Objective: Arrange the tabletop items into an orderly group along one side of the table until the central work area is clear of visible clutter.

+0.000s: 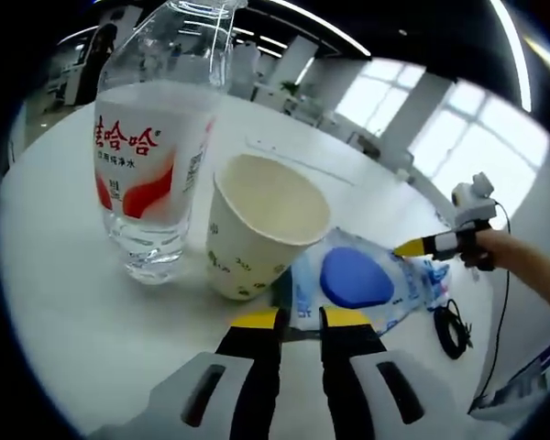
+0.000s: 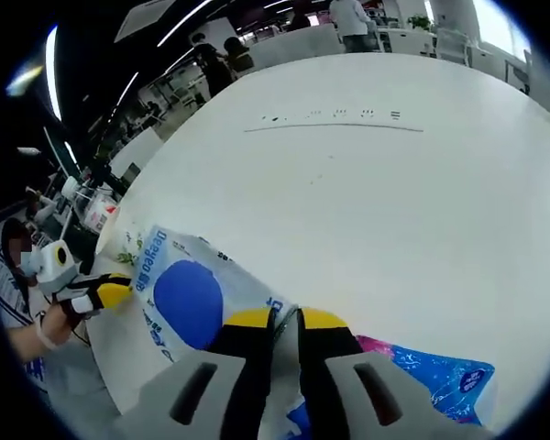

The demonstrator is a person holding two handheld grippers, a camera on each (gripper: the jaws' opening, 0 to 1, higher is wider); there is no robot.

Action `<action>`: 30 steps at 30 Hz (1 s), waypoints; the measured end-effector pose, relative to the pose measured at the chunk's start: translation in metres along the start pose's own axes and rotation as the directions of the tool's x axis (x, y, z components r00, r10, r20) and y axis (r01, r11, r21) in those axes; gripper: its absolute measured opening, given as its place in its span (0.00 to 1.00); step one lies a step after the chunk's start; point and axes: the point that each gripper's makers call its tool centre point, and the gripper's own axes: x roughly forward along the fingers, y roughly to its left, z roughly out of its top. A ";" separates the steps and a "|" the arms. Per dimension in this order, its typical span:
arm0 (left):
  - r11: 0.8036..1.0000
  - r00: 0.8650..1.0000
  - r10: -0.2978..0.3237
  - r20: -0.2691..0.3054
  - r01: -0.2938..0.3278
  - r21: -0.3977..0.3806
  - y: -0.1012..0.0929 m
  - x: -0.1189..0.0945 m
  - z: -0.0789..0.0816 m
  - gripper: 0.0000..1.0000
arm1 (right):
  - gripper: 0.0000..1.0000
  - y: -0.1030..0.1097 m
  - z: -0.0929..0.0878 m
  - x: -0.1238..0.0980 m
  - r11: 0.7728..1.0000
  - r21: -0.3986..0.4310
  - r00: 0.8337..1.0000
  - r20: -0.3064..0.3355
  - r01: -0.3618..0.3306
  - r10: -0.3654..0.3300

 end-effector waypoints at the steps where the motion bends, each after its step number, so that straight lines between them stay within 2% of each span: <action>1: 1.000 1.000 -0.001 0.000 0.001 -0.002 0.001 0.000 0.000 0.09 | 0.06 0.000 0.000 0.000 1.000 0.001 1.000 0.000 0.001 -0.001; 7: 1.000 1.000 0.003 -0.009 -0.003 0.000 0.002 0.001 -0.003 0.01 | 0.01 -0.002 0.002 -0.003 1.000 0.000 1.000 0.001 0.016 -0.016; 30: 0.999 1.000 -0.027 -0.013 0.027 -0.038 -0.009 0.010 -0.007 0.00 | 0.00 -0.010 0.001 -0.013 0.999 -0.002 0.999 -0.003 0.044 -0.044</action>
